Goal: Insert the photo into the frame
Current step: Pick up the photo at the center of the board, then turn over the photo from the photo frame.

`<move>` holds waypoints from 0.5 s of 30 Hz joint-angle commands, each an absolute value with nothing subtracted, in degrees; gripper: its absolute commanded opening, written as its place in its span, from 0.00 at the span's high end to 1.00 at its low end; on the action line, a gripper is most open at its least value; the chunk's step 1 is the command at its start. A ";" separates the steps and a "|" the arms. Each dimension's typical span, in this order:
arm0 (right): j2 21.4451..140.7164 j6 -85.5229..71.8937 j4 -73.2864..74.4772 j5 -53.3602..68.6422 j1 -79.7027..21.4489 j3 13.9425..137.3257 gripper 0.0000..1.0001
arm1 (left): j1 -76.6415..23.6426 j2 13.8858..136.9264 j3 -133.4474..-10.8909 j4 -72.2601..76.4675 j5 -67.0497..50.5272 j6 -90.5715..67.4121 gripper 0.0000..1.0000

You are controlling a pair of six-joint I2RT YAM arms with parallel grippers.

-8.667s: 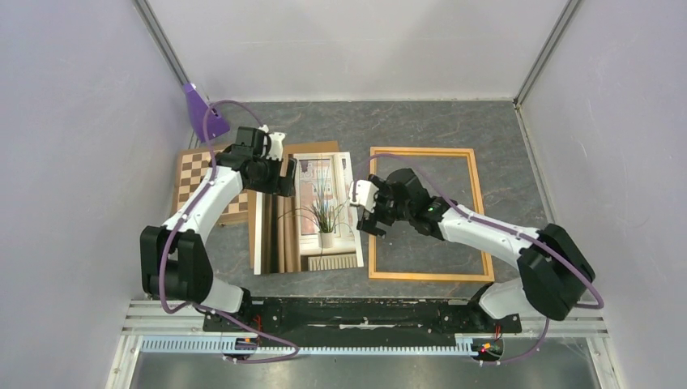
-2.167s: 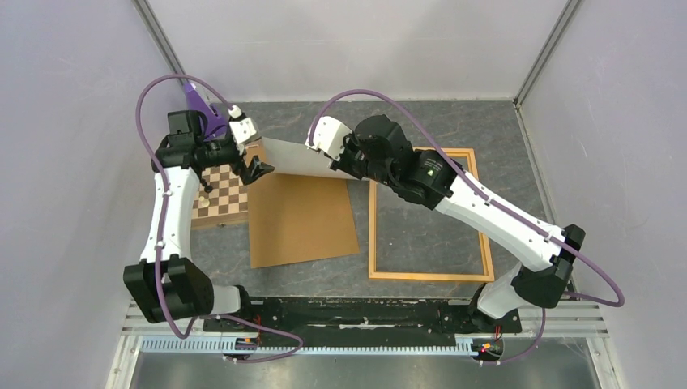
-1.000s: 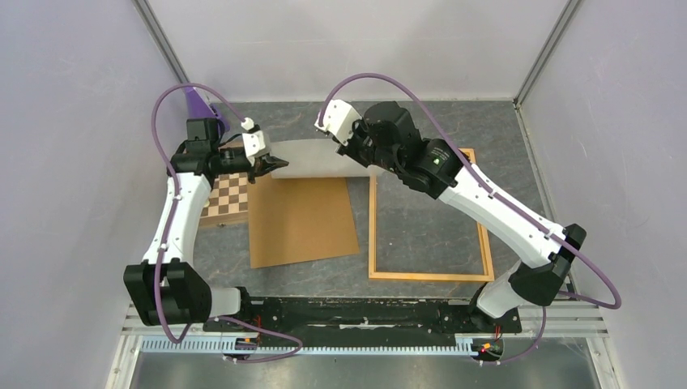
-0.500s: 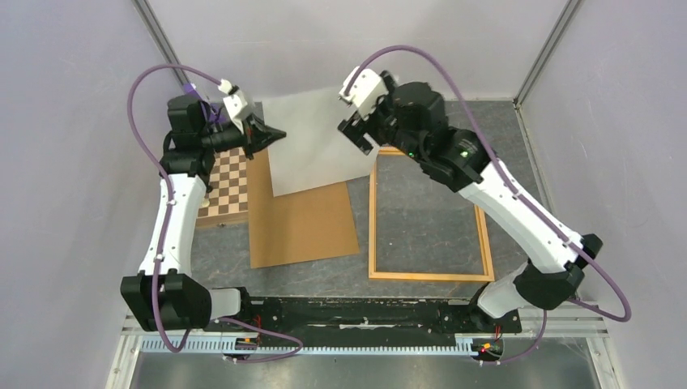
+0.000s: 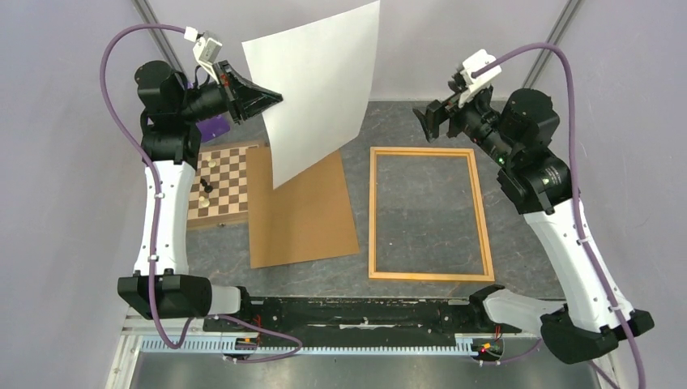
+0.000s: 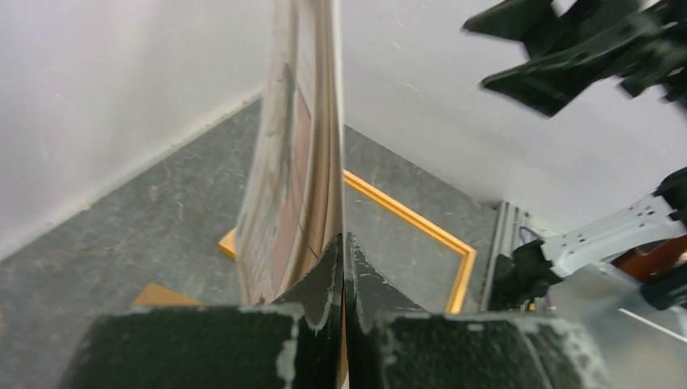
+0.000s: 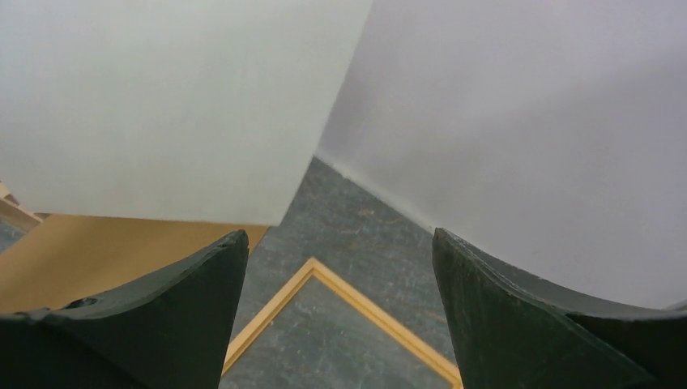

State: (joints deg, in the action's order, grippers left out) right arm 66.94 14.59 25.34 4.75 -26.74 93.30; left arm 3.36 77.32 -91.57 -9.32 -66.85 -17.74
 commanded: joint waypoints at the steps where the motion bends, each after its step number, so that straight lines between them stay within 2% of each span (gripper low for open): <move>1: 64.33 5.69 15.23 25.03 -16.99 80.94 0.13 | 2.43 75.68 -92.78 -9.63 -68.57 -28.66 0.98; 8: 62.22 -2.68 -0.28 46.91 -6.45 63.99 0.14 | -2.99 68.59 -86.34 -13.55 -68.79 -29.73 0.98; 11: 61.48 -0.46 -2.82 50.17 -5.71 60.71 0.14 | -5.84 66.31 -87.22 -24.23 -66.46 -21.92 0.98; 15: 61.09 -0.63 -5.56 53.89 -5.76 57.86 0.14 | -13.01 65.84 -92.00 -42.47 -57.11 -8.49 0.98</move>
